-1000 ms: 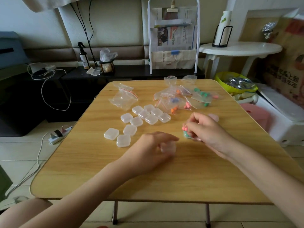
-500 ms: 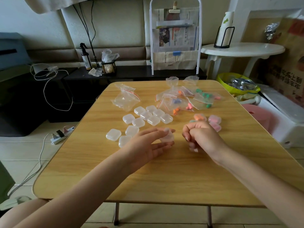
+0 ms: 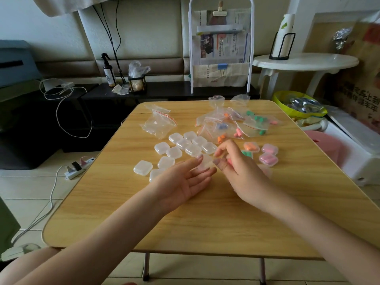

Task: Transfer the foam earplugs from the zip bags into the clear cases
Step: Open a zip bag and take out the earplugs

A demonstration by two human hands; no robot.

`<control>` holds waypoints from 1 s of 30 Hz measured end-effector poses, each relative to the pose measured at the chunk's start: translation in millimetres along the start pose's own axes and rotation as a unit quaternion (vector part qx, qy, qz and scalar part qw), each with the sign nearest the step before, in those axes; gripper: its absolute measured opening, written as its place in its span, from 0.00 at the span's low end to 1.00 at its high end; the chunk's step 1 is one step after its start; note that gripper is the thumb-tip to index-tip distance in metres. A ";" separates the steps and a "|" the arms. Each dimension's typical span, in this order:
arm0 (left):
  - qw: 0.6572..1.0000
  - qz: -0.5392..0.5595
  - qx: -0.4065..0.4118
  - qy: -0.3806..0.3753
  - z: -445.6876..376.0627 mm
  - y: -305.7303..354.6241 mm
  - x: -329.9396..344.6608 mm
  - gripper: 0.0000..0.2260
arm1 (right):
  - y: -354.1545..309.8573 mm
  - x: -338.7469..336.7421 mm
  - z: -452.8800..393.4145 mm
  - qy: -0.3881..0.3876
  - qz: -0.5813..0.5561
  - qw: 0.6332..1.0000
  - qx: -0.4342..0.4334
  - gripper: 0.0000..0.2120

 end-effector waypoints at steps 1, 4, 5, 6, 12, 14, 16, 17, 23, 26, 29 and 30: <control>1.000 -0.012 0.003 -0.003 -0.2 1.9 -0.3 0.20 | 1.0 1.2 0.2 -0.012 -0.010 1.000 0.007 0.06; 0.999 -0.025 0.019 -0.015 0.0 5.7 -0.2 0.17 | -0.2 4.2 2.0 -0.038 -0.020 0.999 -0.001 0.12; 0.999 -0.028 0.020 -0.015 0.4 5.3 -0.1 0.17 | -1.2 4.1 2.3 -0.034 -0.018 0.999 -0.008 0.11; 0.999 -0.032 0.019 -0.012 0.5 4.3 -0.4 0.18 | -1.8 3.1 1.9 -0.023 -0.018 0.999 -0.014 0.09; 1.000 0.015 -0.004 0.014 0.7 -0.6 -0.1 0.24 | -3.7 1.8 0.8 -0.021 -0.027 0.999 -0.042 0.06; 1.000 0.015 -0.004 0.015 0.8 -0.6 0.9 0.19 | -3.3 4.5 1.7 -0.031 -0.023 0.998 -0.053 0.07; 1.000 0.018 0.001 0.016 -0.2 0.1 0.2 0.14 | -2.8 6.9 2.5 -0.039 -0.012 0.997 -0.060 0.07; 1.000 0.017 0.003 0.016 -0.8 0.7 -0.6 0.11 | -3.2 7.6 2.8 -0.043 -0.004 0.997 -0.064 0.07; 1.000 0.011 0.006 0.007 -1.2 5.0 -0.4 0.04 | -6.5 11.4 5.5 -0.042 0.092 0.986 -0.131 0.08; 1.000 0.013 0.006 -0.003 -0.9 6.8 0.8 0.07 | -8.9 11.4 6.6 -0.025 0.125 0.978 -0.166 0.05; 1.000 0.003 0.011 -0.013 -1.4 8.7 0.5 0.10 | -9.1 11.4 6.2 -0.010 0.144 0.973 -0.182 0.06; 1.000 0.004 0.013 -0.012 -1.9 9.3 -0.2 0.10 | -8.2 12.2 5.9 -0.017 0.136 0.974 -0.180 0.06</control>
Point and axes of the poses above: each hand's wrist, its own z-axis away from the middle knuckle, its own x-axis out of the palm, y = z × x, the point moved 3 cm from there along -z, towards the middle knuckle, and after that the axes turned 8 degrees about y, right-handed, at the moved point
